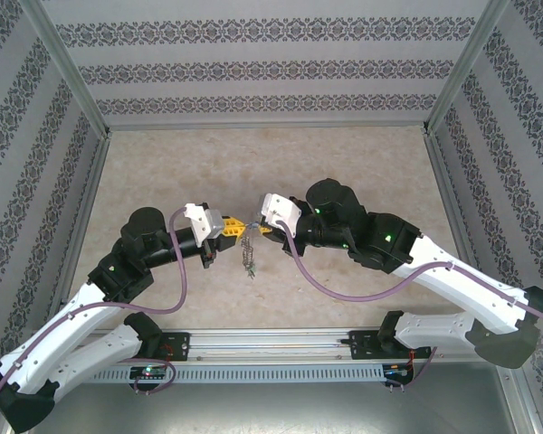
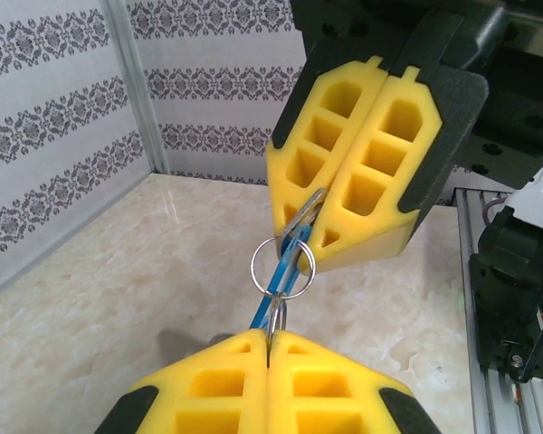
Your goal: Put the keys on the keyring
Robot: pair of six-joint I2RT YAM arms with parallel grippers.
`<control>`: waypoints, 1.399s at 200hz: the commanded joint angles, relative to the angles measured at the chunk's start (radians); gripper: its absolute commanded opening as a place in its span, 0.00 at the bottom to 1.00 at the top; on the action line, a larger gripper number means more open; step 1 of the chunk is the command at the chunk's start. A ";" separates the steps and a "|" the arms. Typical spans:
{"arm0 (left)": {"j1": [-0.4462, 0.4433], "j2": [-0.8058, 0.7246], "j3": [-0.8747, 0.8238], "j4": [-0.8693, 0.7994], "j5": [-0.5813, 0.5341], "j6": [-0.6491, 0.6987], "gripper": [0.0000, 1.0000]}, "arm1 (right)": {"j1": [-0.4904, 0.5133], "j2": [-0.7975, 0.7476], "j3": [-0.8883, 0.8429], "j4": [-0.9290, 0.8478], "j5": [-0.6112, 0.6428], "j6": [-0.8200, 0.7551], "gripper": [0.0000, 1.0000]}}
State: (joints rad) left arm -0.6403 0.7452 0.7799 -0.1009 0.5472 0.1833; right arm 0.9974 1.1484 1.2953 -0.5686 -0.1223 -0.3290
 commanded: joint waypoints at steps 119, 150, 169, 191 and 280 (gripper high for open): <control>0.002 -0.071 -0.081 -0.130 -0.400 -0.113 0.59 | -0.215 0.403 0.282 -0.041 0.014 0.043 0.00; 0.001 -0.087 -0.092 -0.138 -0.436 -0.129 0.62 | -0.234 0.524 0.342 -0.010 -0.007 0.061 0.00; 0.002 -0.094 -0.100 -0.141 -0.465 -0.138 0.62 | -0.249 0.582 0.370 0.005 -0.015 0.093 0.00; 0.002 -0.111 -0.110 -0.135 -0.489 -0.142 0.62 | -0.260 0.621 0.365 0.036 -0.046 0.132 0.00; 0.002 -0.078 -0.126 -0.093 -0.458 -0.164 0.63 | -0.302 0.585 0.073 0.150 -0.077 0.302 0.00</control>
State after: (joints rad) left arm -0.6399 0.6582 0.6670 -0.2199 0.0776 0.0456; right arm 0.7269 1.7821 1.4609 -0.4698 -0.1780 -0.1139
